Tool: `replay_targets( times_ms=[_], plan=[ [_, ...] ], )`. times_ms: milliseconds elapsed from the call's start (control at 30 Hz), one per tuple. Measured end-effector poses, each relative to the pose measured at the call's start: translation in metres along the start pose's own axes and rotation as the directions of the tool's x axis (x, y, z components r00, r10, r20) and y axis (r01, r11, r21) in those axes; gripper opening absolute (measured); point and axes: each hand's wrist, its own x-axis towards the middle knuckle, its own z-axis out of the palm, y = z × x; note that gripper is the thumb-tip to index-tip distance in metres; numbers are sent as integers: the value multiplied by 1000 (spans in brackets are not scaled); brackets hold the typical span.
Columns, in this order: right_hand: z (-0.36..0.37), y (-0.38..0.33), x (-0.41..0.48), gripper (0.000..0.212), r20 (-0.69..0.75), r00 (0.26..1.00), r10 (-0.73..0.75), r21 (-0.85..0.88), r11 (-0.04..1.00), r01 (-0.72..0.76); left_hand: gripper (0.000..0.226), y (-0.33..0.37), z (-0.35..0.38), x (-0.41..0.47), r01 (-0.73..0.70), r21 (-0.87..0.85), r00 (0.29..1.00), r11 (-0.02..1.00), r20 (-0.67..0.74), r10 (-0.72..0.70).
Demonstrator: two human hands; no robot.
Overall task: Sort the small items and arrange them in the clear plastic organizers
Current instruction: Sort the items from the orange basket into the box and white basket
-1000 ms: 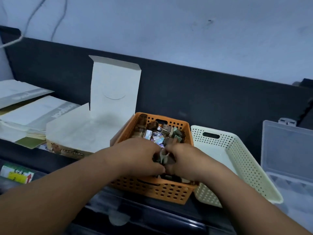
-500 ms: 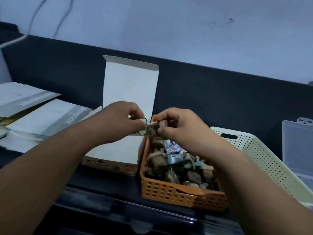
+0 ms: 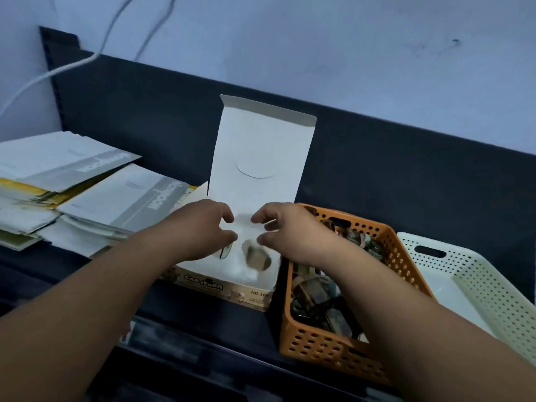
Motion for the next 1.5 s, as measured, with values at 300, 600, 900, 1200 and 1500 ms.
replay_targets(
  times_ms=[300, 600, 900, 1200, 1500],
  plan=[
    [-61, 53, -73, 26, -35, 995, 88, -45, 995, -90, 42, 72, 9, -21, -337, -178, 927, 925, 109, 359],
    [-52, 75, -94, 35, 201, 959, 200, -120, 976, -179, 56, 102, 53, -29, -554, 193, 808, 810, 359, 467],
    [-59, 82, -97, 24, 41, 983, 177, -25, 984, -176, 59, 98, 51, -34, -398, -104, 885, 912, 221, 411],
    [-69, 42, -66, 6, -148, 989, 7, 278, 960, 35, 51, 71, 9, -31, -221, -449, 972, 866, -31, 232],
    [-16, 4, 2, 17, -86, 995, 54, 322, 946, -24, 64, 13, -5, -13, -46, -254, 994, 966, -106, 20]
  ],
)
